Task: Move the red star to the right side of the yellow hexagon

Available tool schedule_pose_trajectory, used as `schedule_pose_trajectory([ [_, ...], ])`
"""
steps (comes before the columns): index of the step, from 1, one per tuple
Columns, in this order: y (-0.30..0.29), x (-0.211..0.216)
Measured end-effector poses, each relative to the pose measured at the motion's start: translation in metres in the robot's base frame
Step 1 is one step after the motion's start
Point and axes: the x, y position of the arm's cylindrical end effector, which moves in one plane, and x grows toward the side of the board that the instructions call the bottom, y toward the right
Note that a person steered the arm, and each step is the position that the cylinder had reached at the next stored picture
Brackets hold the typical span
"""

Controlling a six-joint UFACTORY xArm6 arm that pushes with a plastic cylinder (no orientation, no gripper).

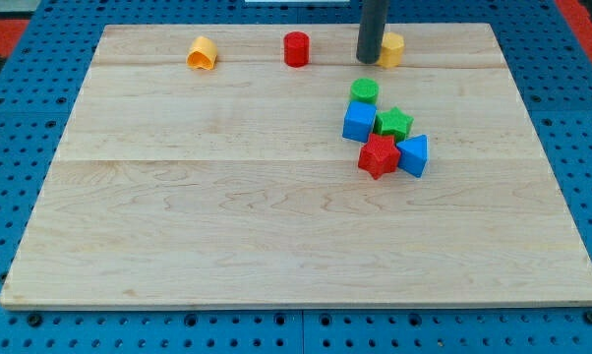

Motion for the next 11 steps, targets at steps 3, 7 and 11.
schedule_pose_trajectory([
  [3,-0.093,0.14],
  [7,-0.053,0.222],
  [11,0.012,0.187],
])
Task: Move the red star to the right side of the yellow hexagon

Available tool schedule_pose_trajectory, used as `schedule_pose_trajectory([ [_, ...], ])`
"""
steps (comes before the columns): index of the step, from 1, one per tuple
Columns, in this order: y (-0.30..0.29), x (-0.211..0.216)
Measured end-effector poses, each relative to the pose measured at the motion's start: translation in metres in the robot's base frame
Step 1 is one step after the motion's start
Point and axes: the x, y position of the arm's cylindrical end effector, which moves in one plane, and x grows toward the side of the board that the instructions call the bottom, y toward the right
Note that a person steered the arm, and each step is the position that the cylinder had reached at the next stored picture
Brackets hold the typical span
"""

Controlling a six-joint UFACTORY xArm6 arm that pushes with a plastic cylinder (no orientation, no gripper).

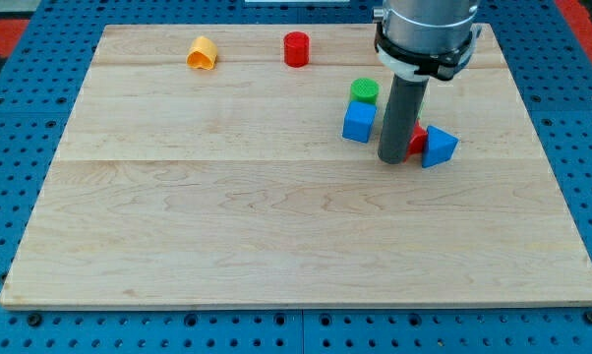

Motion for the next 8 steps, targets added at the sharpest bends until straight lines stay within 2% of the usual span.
schedule_pose_trajectory([
  [2,0.035,-0.042],
  [5,0.09,-0.052],
  [7,0.093,-0.103],
  [8,0.096,-0.111],
])
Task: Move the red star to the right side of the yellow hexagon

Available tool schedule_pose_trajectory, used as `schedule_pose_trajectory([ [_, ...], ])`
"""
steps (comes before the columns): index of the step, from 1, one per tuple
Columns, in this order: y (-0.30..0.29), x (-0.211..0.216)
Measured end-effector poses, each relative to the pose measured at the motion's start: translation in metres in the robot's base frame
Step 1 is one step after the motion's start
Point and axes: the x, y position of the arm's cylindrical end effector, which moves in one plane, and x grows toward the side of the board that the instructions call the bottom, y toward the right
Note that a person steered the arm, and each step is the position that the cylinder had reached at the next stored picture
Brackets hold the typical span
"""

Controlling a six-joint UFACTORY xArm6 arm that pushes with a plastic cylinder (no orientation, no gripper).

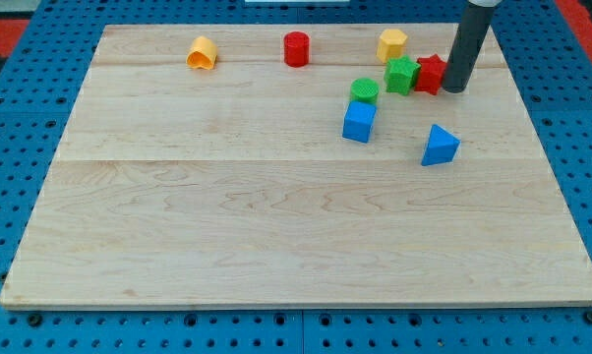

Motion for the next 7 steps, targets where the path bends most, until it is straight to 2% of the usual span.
schedule_pose_trajectory([
  [1,0.009,0.032],
  [2,-0.002,0.033],
  [5,-0.004,-0.025],
  [6,0.002,-0.026],
  [7,-0.002,0.013],
])
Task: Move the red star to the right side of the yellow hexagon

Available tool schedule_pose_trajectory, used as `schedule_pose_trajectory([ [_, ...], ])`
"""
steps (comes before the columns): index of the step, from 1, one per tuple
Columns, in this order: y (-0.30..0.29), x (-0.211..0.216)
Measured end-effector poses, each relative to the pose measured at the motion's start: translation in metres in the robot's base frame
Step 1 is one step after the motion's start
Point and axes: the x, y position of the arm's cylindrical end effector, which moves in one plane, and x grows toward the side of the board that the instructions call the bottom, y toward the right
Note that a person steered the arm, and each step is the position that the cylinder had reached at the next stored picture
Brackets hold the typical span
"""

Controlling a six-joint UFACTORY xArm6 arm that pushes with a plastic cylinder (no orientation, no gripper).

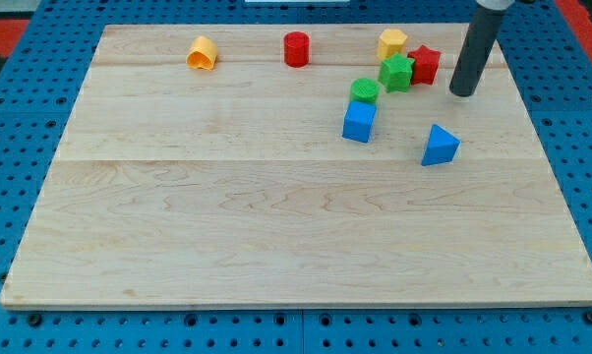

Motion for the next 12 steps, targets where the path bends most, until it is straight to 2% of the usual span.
schedule_pose_trajectory([
  [1,-0.059,-0.01],
  [2,-0.067,-0.025],
  [4,-0.027,-0.033],
  [5,-0.027,-0.06],
  [6,-0.025,-0.065],
  [12,-0.023,-0.06],
])
